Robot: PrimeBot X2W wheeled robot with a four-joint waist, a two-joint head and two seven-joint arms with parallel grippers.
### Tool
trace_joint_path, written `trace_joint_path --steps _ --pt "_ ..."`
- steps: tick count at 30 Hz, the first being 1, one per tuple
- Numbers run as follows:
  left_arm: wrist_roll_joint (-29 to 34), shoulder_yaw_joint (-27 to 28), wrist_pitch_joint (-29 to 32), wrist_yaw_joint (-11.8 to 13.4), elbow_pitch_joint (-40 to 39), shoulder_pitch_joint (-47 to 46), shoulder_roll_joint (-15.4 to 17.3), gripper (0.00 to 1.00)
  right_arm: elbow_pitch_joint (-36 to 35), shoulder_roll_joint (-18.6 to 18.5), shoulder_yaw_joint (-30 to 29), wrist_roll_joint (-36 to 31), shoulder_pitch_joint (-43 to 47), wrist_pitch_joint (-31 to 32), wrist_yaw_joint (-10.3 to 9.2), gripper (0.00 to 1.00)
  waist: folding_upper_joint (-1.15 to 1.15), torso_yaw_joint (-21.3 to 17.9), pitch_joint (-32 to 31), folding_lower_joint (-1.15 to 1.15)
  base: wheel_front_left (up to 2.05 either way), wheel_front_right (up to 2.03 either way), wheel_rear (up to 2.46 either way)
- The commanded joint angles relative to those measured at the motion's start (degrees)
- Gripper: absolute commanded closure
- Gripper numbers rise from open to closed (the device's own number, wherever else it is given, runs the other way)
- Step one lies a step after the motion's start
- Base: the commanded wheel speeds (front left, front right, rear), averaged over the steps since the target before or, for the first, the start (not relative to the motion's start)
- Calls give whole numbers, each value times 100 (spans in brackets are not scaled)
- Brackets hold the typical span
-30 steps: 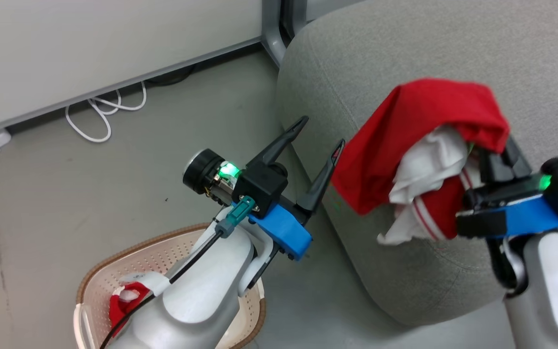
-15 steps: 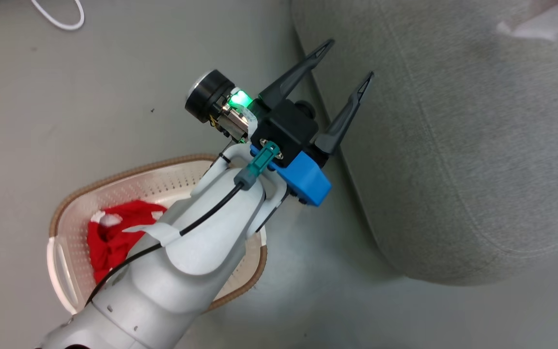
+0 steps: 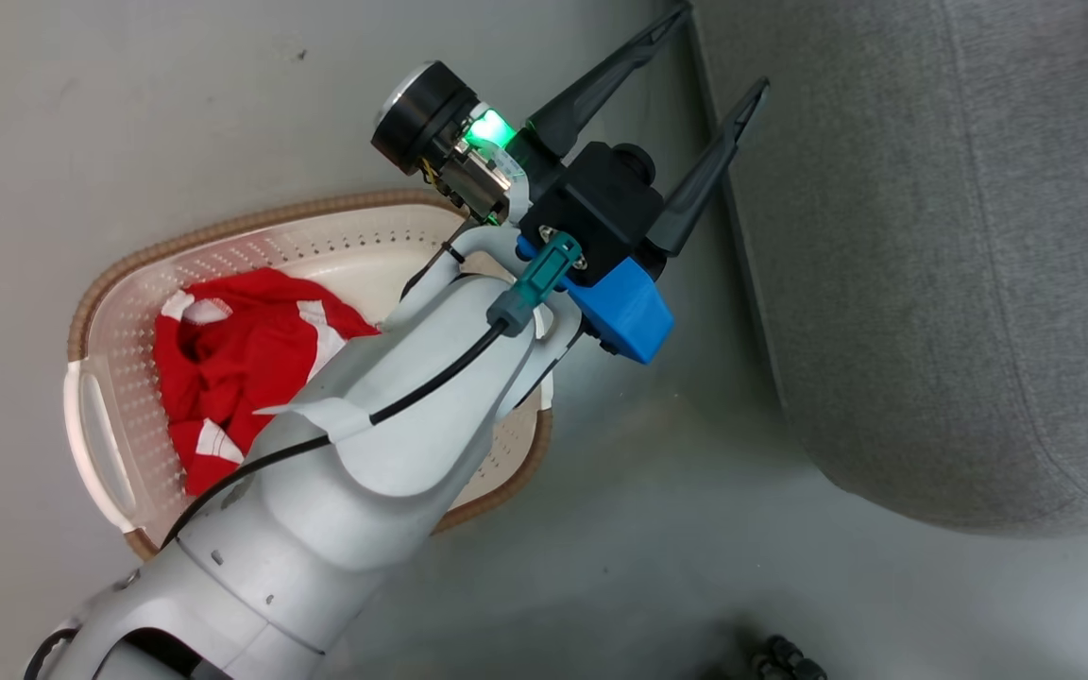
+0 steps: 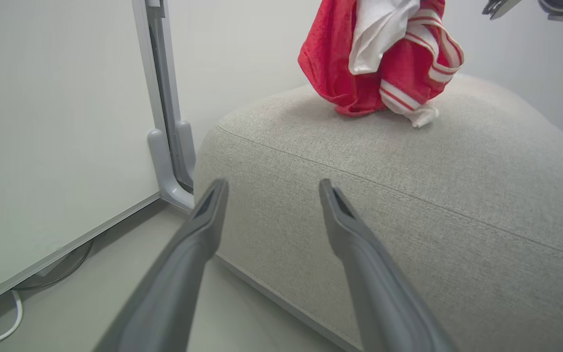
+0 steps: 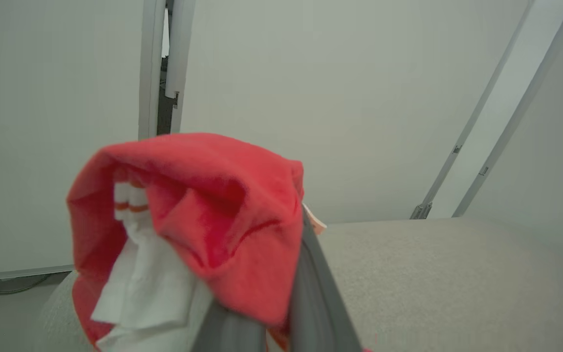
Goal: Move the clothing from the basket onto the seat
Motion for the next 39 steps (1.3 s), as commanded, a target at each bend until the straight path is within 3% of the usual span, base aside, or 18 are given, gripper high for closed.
trace_joint_path --steps 1,5,13,14,15,16,22,31,39 --pt "-24 -23 -17 7 11 -105 -3 0 143 10 4 27 -77 -21 1 100 0 46 70 -1 0 0 0" --pt "-69 -81 -54 38 53 -159 -7 0 784 -8 86 19 93 -21 1 100 0 107 124 -1 0 0 0" --pt "-159 -155 -104 114 146 -154 -12 0 1333 145 204 118 435 -20 1 100 0 90 62 -1 0 0 0" --pt "-179 -152 -106 114 162 -138 -10 0 1367 178 243 172 484 -20 1 85 0 78 33 -1 0 0 0" --pt "-196 -152 -110 108 179 -119 -10 0 1378 167 261 191 531 -21 1 30 0 70 -3 -1 0 0 0" --pt "-201 -153 -116 110 191 -99 -11 0 1387 150 274 205 564 -21 1 0 0 70 -41 -1 0 0 0" --pt "-314 -110 -152 157 215 132 -12 0 1195 266 179 188 1051 -21 1 0 0 79 -518 -1 0 0 0" --pt "-497 224 -157 239 -107 938 28 0 610 498 182 -196 2460 -21 1 0 0 197 -1564 -1 0 0 0" --pt "-460 724 -159 314 -488 1850 152 0 -273 774 379 -260 3469 -20 1 0 0 398 -2426 -1 0 0 0"
